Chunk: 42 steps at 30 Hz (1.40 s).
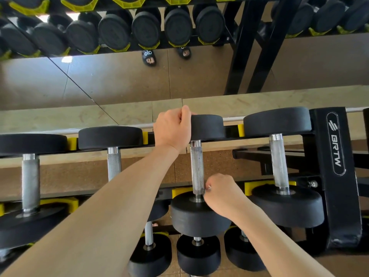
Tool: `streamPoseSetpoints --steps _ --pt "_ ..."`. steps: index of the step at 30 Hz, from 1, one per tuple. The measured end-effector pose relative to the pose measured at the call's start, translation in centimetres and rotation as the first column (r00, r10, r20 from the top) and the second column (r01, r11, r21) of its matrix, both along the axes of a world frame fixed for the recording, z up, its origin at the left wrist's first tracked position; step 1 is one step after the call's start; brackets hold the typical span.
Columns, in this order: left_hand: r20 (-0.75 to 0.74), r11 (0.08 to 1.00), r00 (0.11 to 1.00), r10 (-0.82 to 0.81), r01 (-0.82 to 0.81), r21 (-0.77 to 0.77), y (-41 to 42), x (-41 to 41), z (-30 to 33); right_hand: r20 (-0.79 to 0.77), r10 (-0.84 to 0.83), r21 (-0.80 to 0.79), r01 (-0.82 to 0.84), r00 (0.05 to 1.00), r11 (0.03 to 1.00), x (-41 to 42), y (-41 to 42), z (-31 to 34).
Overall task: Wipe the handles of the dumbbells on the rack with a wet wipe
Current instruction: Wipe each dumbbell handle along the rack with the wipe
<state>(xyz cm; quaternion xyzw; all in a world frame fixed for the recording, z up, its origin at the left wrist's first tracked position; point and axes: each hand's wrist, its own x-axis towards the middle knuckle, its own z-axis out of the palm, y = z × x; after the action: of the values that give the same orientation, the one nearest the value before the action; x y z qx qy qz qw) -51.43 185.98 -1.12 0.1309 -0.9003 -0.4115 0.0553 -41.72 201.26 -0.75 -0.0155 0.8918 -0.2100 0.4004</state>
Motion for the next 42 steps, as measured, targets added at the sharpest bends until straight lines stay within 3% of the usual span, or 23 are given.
streamPoseSetpoints --steps 3,8,12,17,21,28,30,34,38,42 --pt "0.006 1.0 1.0 -0.004 0.004 -0.01 0.0 0.1 -0.1 -0.005 0.019 0.018 -0.019 1.0 1.0 0.2 -0.5 1.0" --pt "0.015 1.0 1.0 -0.006 0.006 -0.01 0.1 0.1 0.3 -0.166 0.17 -0.175 -0.198 0.971 0.964 0.7 -3.2 2.4" --pt "0.002 1.0 1.0 -0.014 0.014 0.011 0.0 0.1 0.2 -0.037 0.348 -0.096 -0.35 0.937 0.932 0.2 -3.0 1.8" --pt "-0.009 1.0 1.0 -0.008 0.008 0.009 0.1 0.0 -0.1 0.034 0.281 -0.108 -0.276 0.959 0.955 -1.0 1.0 3.1" --pt "-0.021 1.0 1.0 -0.017 0.017 -0.001 0.1 0.0 0.0 -0.017 -0.029 -0.027 0.029 0.999 0.999 -1.4 2.8 1.0" --pt "-0.001 1.0 1.0 0.001 -0.001 -0.004 0.0 -0.2 -0.4 0.053 -0.079 0.017 0.078 0.995 0.997 -0.3 -0.1 -0.7" --pt "0.004 1.0 1.0 0.009 -0.009 0.001 0.0 -0.2 -0.5 0.053 -0.065 -0.008 0.066 0.996 0.998 -0.3 0.2 0.0" --pt "-0.002 1.0 1.0 0.01 -0.01 0.004 0.0 -0.2 -0.4 -0.068 0.015 -0.256 -0.032 0.998 0.966 0.5 -2.2 2.7" --pt "0.009 1.0 1.0 0.007 -0.007 0.016 0.1 0.1 -0.1 -0.036 0.285 -0.148 -0.287 0.958 0.946 0.8 -3.8 2.3" --pt "0.02 1.0 0.999 0.027 -0.027 0.012 0.0 -0.1 -0.3 0.048 0.282 -0.176 -0.27 0.958 0.947 -0.4 -1.2 3.0"
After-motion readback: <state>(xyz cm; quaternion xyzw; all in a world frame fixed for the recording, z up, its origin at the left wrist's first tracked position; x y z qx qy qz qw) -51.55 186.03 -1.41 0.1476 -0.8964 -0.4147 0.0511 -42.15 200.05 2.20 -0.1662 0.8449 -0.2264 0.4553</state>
